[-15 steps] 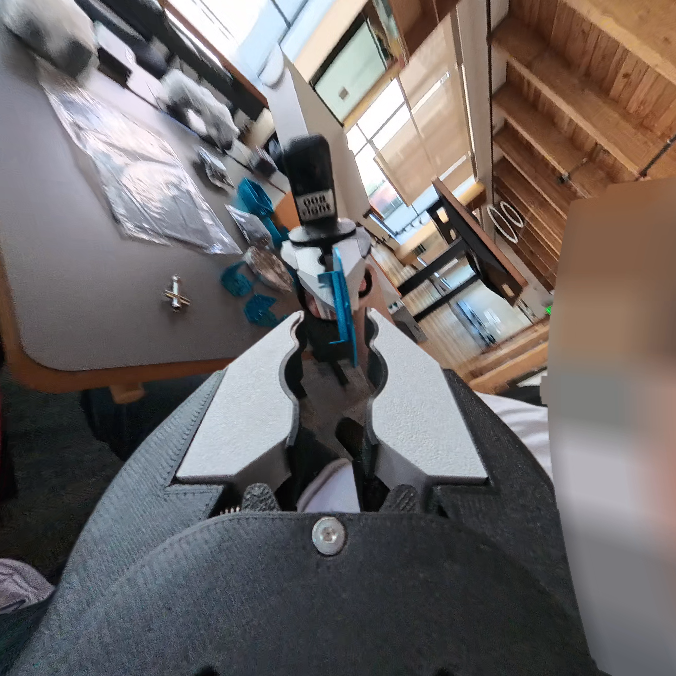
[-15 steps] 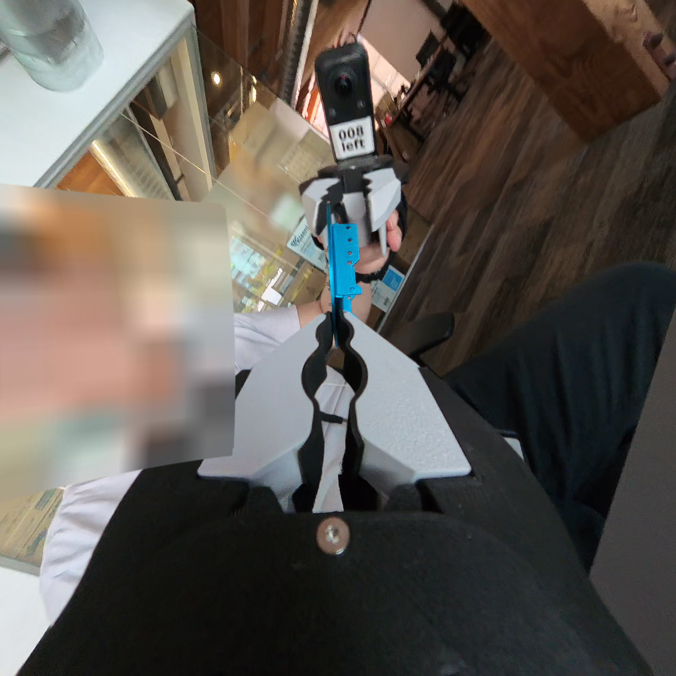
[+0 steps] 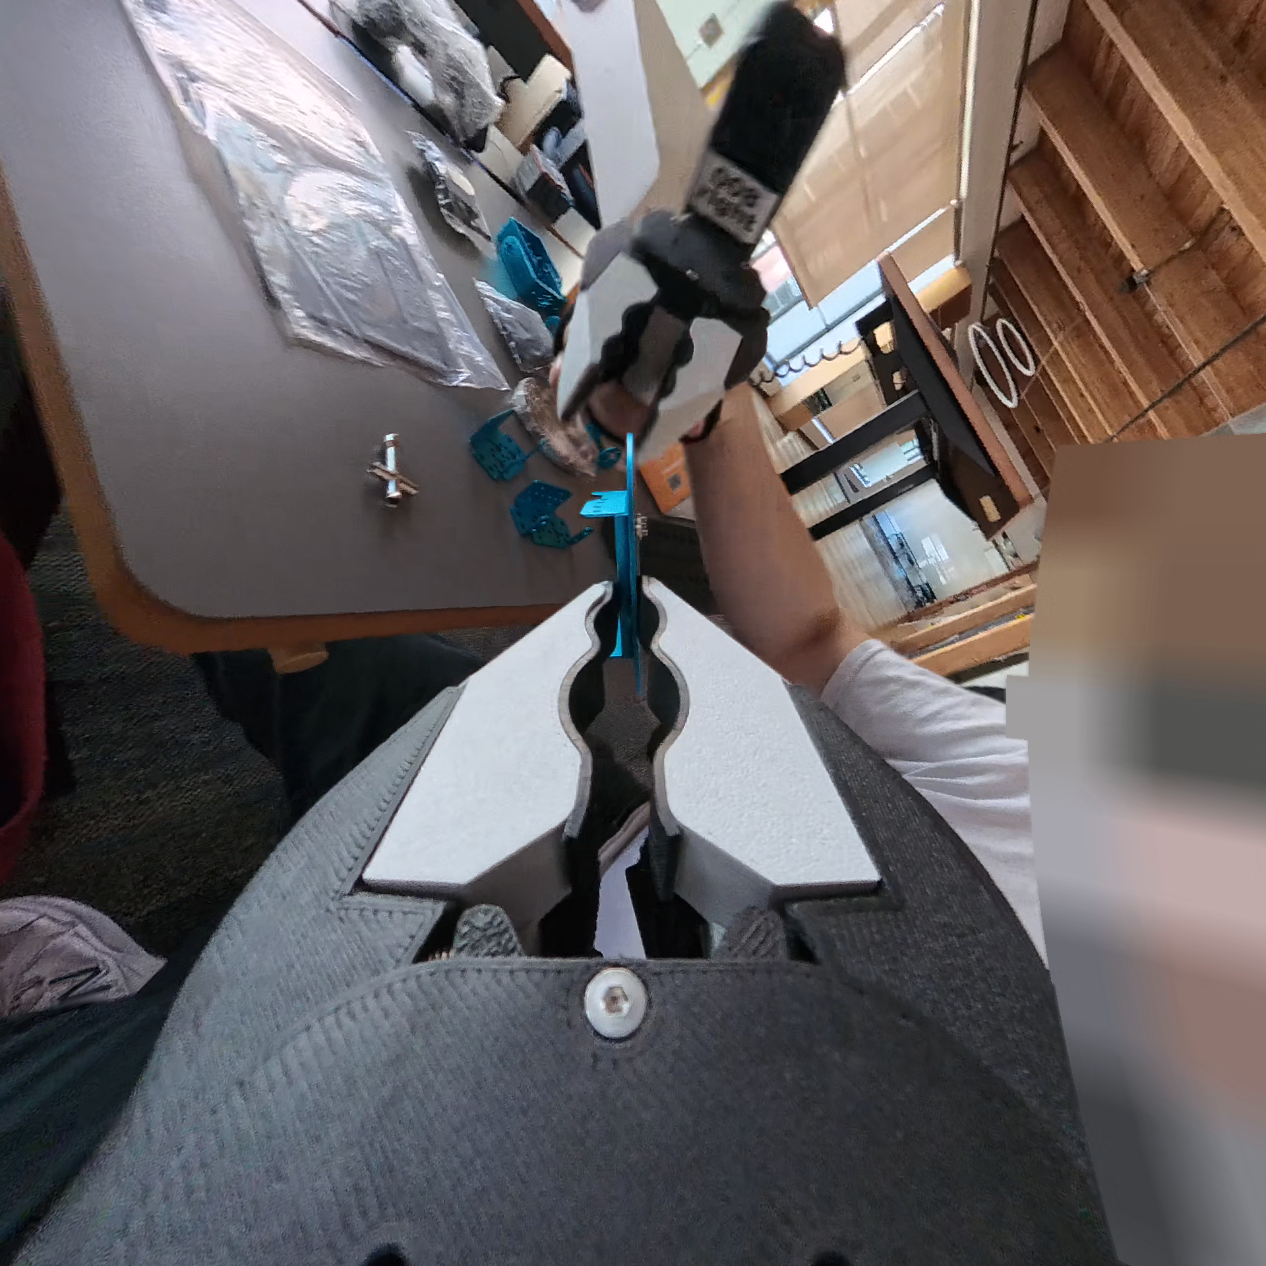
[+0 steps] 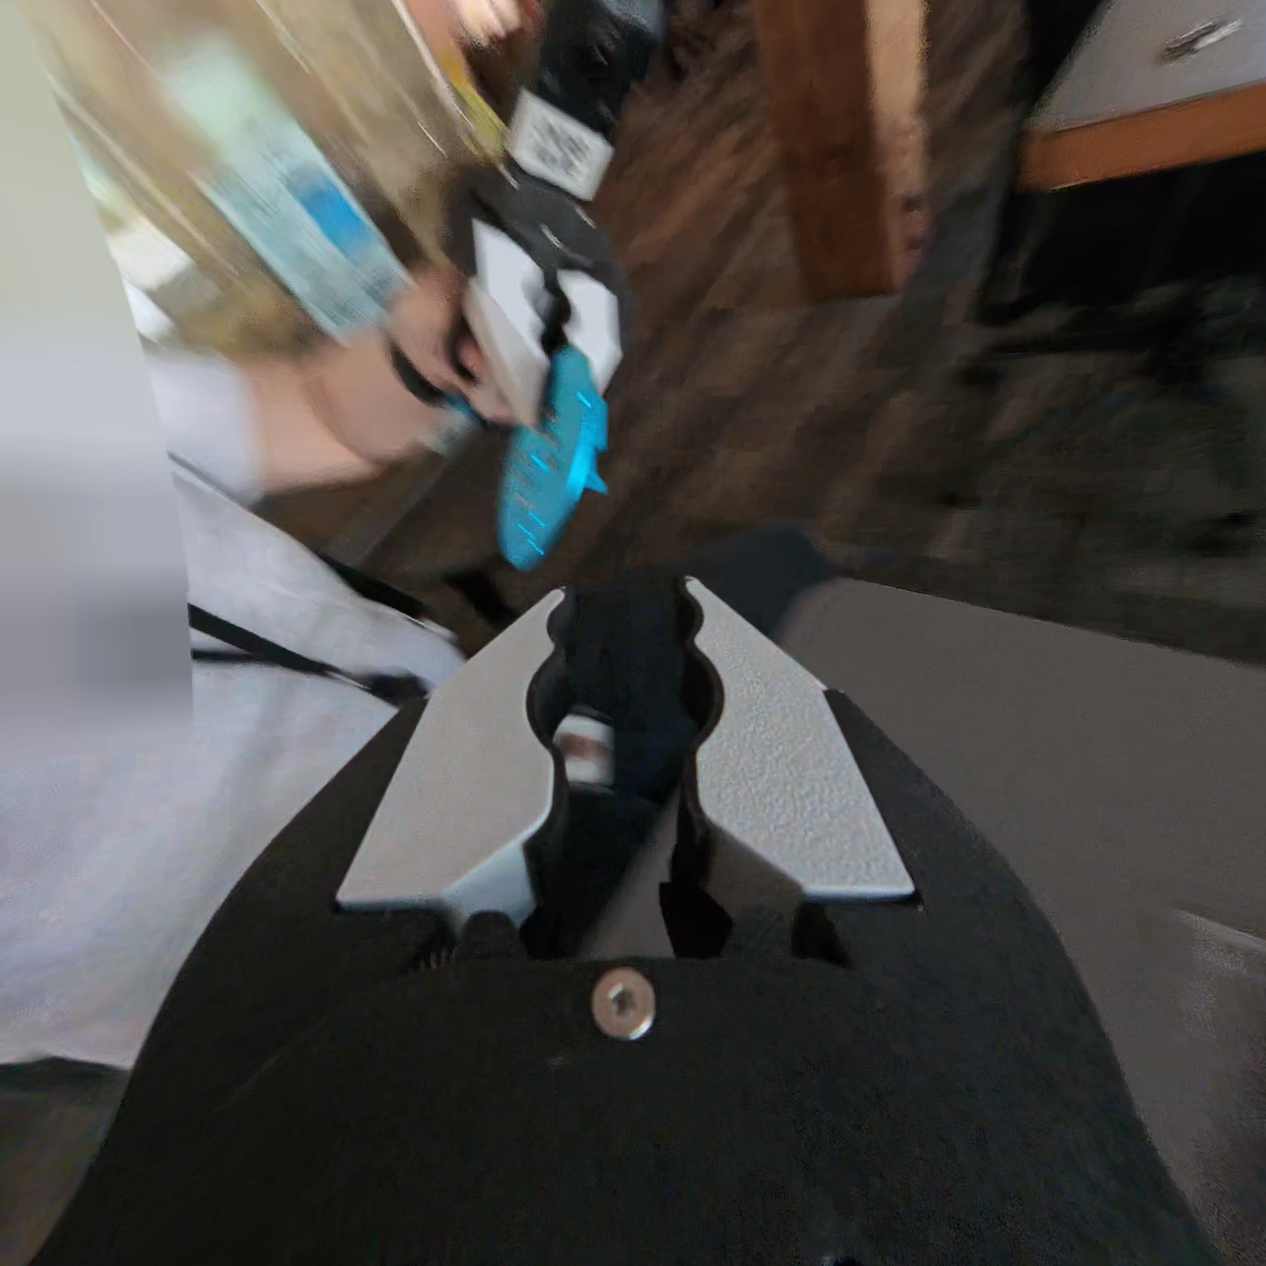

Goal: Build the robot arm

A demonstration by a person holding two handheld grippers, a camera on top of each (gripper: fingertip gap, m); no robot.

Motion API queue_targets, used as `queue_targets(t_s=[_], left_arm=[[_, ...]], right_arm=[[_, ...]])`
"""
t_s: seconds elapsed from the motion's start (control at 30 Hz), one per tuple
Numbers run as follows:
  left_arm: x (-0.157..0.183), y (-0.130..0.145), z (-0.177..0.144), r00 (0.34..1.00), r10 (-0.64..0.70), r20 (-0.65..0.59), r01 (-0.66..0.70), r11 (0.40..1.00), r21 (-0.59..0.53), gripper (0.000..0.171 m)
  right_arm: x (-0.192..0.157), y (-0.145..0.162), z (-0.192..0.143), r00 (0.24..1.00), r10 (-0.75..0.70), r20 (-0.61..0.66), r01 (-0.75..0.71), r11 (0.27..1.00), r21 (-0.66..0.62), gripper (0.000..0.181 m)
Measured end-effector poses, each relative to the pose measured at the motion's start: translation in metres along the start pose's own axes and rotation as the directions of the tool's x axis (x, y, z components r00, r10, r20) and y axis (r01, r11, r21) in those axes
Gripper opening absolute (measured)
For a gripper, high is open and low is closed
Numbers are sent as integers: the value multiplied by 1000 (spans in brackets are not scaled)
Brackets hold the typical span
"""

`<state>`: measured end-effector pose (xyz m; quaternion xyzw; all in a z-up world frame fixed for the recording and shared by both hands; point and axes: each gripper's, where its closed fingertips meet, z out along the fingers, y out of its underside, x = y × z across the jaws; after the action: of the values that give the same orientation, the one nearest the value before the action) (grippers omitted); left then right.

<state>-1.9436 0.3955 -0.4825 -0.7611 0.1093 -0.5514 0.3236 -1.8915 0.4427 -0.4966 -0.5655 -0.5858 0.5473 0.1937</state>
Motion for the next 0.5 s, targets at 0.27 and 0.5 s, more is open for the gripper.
queue_targets(t_s=[0.27, 0.5], left_arm=[[-11, 26, -21, 996, -11, 86, 17, 997, -75, 3], [-9, 33, -26, 996, -50, 77, 53, 998, -37, 3]], right_arm=[[83, 99, -27, 977, -212, 31, 167, 668, -725, 12], [99, 112, -17, 966, -216, 140, 246, 622, -744, 13]])
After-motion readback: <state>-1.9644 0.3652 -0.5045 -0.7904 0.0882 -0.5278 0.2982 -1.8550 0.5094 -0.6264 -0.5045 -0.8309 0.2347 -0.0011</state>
